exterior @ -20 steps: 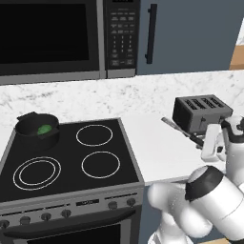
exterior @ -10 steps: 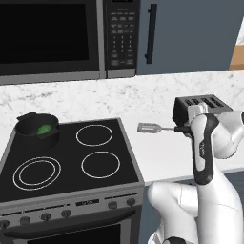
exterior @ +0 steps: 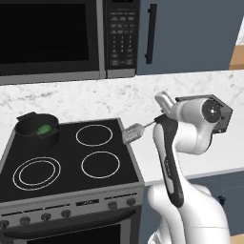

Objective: Put the lemon and broccoli in the pot. Retrieve the spatula and lightly stir the vegetables in the pot.

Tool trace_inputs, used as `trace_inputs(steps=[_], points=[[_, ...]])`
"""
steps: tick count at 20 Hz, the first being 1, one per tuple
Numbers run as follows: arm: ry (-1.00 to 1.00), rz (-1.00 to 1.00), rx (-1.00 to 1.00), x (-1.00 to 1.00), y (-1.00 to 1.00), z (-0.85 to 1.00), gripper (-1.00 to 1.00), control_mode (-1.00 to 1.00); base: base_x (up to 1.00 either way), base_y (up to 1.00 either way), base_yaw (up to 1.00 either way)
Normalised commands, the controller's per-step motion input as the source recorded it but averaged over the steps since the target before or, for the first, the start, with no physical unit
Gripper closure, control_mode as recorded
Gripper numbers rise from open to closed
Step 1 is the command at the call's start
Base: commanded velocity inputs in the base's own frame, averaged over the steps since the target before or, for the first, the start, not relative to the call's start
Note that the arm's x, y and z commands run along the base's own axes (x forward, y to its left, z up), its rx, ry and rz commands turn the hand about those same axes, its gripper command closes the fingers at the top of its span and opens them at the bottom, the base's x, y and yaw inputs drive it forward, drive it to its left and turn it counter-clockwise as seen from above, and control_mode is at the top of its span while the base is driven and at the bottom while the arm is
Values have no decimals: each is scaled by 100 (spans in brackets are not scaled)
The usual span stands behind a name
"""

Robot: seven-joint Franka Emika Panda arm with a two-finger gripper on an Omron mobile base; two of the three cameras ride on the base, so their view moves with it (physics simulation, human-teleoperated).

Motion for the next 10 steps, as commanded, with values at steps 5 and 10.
trace_inputs(steps=[5,10], points=[[-2,30,-72,0,42,45,100,-100,0,0,0],[0,30,-67,0,36,2,100,-100,0,0,0]])
